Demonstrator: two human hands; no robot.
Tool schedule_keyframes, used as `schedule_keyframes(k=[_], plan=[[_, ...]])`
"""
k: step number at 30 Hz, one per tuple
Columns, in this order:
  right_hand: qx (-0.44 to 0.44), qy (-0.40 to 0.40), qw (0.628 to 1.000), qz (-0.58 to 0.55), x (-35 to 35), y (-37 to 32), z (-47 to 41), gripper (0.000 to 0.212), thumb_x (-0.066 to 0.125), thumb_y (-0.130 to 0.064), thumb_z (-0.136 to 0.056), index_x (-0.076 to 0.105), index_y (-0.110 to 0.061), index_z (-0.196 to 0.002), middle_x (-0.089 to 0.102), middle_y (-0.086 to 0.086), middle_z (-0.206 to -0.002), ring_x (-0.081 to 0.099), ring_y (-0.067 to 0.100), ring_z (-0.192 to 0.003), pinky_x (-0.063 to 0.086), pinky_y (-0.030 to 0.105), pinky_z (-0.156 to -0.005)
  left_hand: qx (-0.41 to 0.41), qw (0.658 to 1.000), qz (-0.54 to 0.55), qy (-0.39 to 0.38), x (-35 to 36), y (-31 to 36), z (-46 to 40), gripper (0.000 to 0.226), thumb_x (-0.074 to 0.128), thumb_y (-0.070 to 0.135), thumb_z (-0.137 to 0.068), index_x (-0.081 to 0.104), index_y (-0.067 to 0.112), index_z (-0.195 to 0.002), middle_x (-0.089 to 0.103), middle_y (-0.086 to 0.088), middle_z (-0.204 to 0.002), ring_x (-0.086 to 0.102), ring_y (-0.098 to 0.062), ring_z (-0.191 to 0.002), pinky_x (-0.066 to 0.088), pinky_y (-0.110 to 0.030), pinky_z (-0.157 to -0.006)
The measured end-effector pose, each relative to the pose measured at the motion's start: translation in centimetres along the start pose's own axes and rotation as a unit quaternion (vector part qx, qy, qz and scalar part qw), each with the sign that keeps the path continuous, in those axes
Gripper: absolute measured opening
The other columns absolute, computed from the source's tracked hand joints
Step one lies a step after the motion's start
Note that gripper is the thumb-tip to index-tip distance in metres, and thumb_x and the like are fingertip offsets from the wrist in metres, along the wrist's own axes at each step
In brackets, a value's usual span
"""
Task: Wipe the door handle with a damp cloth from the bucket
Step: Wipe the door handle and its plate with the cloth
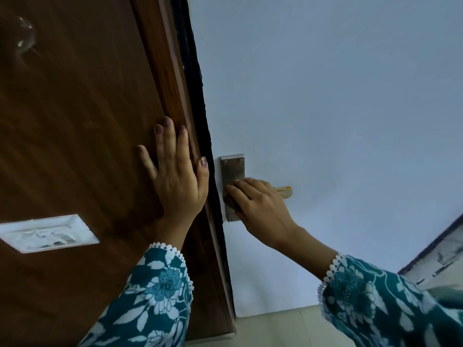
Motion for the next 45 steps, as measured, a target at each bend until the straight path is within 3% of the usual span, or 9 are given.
schedule_keyframes(k=[2, 10, 13, 17, 24, 30, 35, 40, 45], plan=[[0.008, -0.016, 1.000, -0.005, 0.1, -0.2, -0.2, 0.044, 0.072, -0.004, -0.066, 0.064, -0.004, -0.109, 0.069, 0.013, -0.106, 0.064, 0.032, -0.102, 0.049, 0.046, -0.091, 0.000, 1.000, 0.004, 0.001, 0.0, 0.0, 0.0, 0.052, 0.045, 0.024, -0.097, 0.029, 0.004, -0.143, 0.034, -0.024, -0.147, 0.007, -0.017, -0.146, 0.003, -0.050, -0.116], [0.085, -0.042, 0.994, -0.046, -0.8, 1.9, 0.0, 0.050, 0.070, 0.003, -0.055, 0.068, -0.012, -0.102, 0.074, 0.003, -0.096, 0.070, 0.029, -0.078, 0.054, 0.034, -0.056, -0.010, 1.000, 0.005, -0.001, 0.1, 0.1, -0.1, 0.053, 0.041, 0.026, -0.098, 0.026, 0.005, -0.144, 0.033, -0.024, -0.148, 0.004, -0.016, -0.147, 0.001, -0.049, -0.116], [0.058, 0.012, 0.998, -0.030, -0.8, 0.0, -0.8, 0.033, 0.053, 0.002, -0.064, 0.071, -0.007, -0.089, 0.074, 0.007, -0.084, 0.069, 0.027, -0.071, 0.053, 0.031, -0.053, -0.015, 1.000, -0.001, -0.002, 0.2, 0.2, 0.0, 0.055, 0.039, 0.028, -0.098, 0.022, 0.005, -0.146, 0.032, -0.025, -0.148, 0.001, -0.014, -0.147, -0.002, -0.047, -0.116], [0.031, 0.029, 0.998, -0.039, -0.3, -2.1, -1.5, 0.041, 0.032, -0.004, -0.073, 0.072, -0.005, -0.083, 0.074, 0.011, -0.082, 0.070, 0.029, -0.076, 0.056, 0.034, -0.061, -0.007, 1.000, -0.013, -0.004, 0.2, 0.2, 0.0, 0.057, 0.036, 0.028, -0.099, 0.019, 0.004, -0.147, 0.030, -0.023, -0.149, -0.001, -0.014, -0.147, -0.003, -0.048, -0.116], [0.144, -0.023, 0.989, -0.019, -1.8, 3.7, 1.3, 0.046, 0.076, 0.005, -0.055, 0.069, -0.018, -0.094, 0.074, -0.001, -0.087, 0.069, 0.027, -0.073, 0.050, 0.033, -0.054, 0.004, 0.999, -0.050, 0.008, 0.7, 0.1, 0.7, 0.059, 0.041, 0.026, -0.096, 0.021, 0.000, -0.146, 0.032, -0.021, -0.148, -0.001, -0.016, -0.147, -0.003, -0.050, -0.116], [0.113, -0.090, 0.989, 0.020, -0.9, -0.4, -1.9, 0.036, 0.034, -0.002, -0.065, 0.064, -0.016, -0.079, 0.066, 0.001, -0.075, 0.062, 0.031, -0.068, 0.032, 0.031, -0.057, 0.002, 0.999, -0.043, 0.020, 0.7, 0.2, 0.7, 0.060, 0.041, 0.025, -0.095, 0.022, 0.001, -0.146, 0.028, -0.016, -0.149, 0.001, -0.016, -0.147, -0.002, -0.050, -0.116], [0.089, -0.173, 0.981, 0.022, -1.1, 1.7, -2.2, 0.036, 0.053, -0.004, -0.071, 0.065, -0.027, -0.096, 0.067, -0.002, -0.091, 0.063, 0.030, -0.082, 0.045, 0.030, -0.067, 0.007, 0.998, -0.048, 0.027, 1.0, 0.0, 0.9, 0.060, 0.039, 0.026, -0.096, 0.020, 0.002, -0.148, 0.032, -0.018, -0.148, 0.002, -0.017, -0.147, -0.003, -0.050, -0.116], [0.155, -0.151, 0.976, 0.011, -3.1, 5.3, 0.0, 0.026, 0.057, -0.006, -0.074, 0.057, -0.032, -0.077, 0.064, -0.007, -0.077, 0.056, 0.020, -0.067, 0.027, 0.022, -0.050, 0.011, 0.997, -0.061, 0.039, 1.3, 0.1, 1.0, 0.062, 0.037, 0.028, -0.097, 0.013, 0.005, -0.150, 0.033, -0.019, -0.148, 0.003, -0.018, -0.147, -0.001, -0.051, -0.116], [0.126, -0.151, 0.980, 0.034, -0.5, -0.4, -2.4, 0.024, 0.056, -0.003, -0.065, 0.065, -0.019, -0.081, 0.067, -0.001, -0.079, 0.063, 0.029, -0.072, 0.042, 0.034, -0.067, 0.015, 0.997, -0.064, 0.039, 1.2, 0.1, 0.9, 0.059, 0.036, 0.028, -0.098, 0.018, 0.001, -0.148, 0.029, -0.016, -0.149, 0.003, -0.019, -0.147, -0.001, -0.051, -0.116]])
Point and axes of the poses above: each hand's wrist, its own z-axis away from the middle knuckle, its own x-axis out of the palm, y = z × x, the point moved 2 cm from there along -z, towards the middle knuckle
